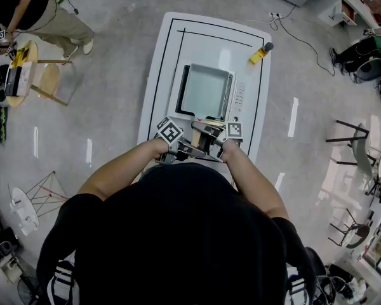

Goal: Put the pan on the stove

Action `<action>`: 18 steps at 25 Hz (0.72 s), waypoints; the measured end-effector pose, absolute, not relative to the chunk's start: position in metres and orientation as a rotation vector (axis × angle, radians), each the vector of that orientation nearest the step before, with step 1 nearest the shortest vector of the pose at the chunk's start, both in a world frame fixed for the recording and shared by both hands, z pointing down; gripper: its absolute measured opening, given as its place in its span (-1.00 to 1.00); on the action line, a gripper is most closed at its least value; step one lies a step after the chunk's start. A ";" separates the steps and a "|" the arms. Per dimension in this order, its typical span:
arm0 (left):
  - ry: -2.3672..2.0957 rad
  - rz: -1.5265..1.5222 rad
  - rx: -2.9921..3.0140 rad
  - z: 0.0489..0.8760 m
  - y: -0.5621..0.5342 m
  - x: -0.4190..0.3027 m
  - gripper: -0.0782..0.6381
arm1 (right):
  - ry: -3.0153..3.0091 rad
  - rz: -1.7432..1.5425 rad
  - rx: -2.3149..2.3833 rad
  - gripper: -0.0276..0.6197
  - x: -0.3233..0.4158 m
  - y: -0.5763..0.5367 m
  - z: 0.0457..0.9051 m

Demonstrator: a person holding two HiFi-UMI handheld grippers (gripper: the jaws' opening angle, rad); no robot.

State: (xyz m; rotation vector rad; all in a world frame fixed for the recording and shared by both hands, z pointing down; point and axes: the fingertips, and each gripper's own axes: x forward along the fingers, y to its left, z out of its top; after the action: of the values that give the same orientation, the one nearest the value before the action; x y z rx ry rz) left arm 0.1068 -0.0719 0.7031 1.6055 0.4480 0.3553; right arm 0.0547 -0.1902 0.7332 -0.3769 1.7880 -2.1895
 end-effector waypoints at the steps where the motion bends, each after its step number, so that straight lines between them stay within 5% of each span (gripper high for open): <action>1: 0.449 0.357 1.604 0.703 -0.072 0.107 -0.59 | 1.787 -2.189 -0.377 -0.49 0.055 -0.190 0.733; 18: 0.459 0.346 1.592 0.702 -0.072 0.107 -0.58 | 1.791 -2.183 -0.373 -0.48 0.056 -0.191 0.733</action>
State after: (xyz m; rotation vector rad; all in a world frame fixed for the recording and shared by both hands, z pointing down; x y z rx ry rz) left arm 0.1071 -0.0717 0.7016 1.5923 0.4594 0.3461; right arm 0.0562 -0.1905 0.7334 -0.3725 1.7909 -2.1831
